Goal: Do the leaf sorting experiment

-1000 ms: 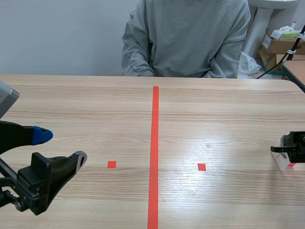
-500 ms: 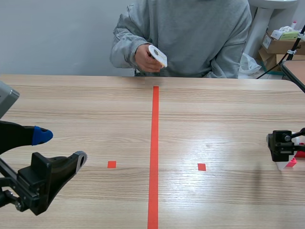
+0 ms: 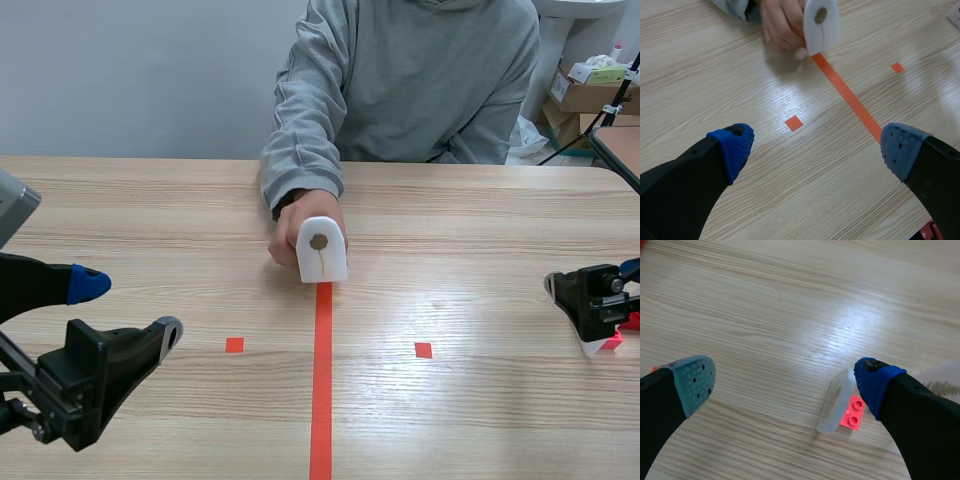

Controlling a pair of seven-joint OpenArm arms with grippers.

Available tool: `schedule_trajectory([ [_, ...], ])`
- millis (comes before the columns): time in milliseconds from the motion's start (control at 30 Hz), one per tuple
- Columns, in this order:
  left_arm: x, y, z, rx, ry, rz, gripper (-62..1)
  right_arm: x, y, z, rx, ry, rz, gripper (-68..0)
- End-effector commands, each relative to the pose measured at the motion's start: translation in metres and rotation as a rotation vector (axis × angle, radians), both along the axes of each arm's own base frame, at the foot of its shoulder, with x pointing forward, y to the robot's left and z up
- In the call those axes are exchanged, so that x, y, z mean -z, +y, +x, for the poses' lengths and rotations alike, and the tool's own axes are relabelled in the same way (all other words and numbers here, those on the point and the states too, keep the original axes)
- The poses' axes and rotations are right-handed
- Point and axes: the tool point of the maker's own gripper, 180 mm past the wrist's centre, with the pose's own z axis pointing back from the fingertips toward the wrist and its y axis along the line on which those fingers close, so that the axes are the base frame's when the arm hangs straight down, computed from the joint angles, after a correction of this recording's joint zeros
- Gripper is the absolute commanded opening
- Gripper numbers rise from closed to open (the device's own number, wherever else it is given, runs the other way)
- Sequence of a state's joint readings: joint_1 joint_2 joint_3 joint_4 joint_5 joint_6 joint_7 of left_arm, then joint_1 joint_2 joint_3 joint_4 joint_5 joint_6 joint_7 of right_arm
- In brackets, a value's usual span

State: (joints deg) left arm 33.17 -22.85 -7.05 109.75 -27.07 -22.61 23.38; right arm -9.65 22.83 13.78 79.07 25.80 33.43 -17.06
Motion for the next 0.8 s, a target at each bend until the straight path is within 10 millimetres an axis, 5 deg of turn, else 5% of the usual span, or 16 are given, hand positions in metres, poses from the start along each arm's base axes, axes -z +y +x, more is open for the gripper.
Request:
schedule_trajectory([
  [0,-0.010,-0.005,0.002,0.005,-0.031,-0.020,-6.7,-0.018,0.007,-0.001,-0.063,-0.039,-0.004,-10.8],
  [500,-0.010,-0.005,0.002,0.006,-0.031,-0.020,-6.7,-0.062,0.080,-0.048,-0.349,-0.071,0.042,-10.8],
  [767,-0.010,-0.005,0.002,0.005,-0.031,-0.020,-6.7,-0.061,0.092,-0.066,-0.364,-0.047,0.129,-10.5],
])
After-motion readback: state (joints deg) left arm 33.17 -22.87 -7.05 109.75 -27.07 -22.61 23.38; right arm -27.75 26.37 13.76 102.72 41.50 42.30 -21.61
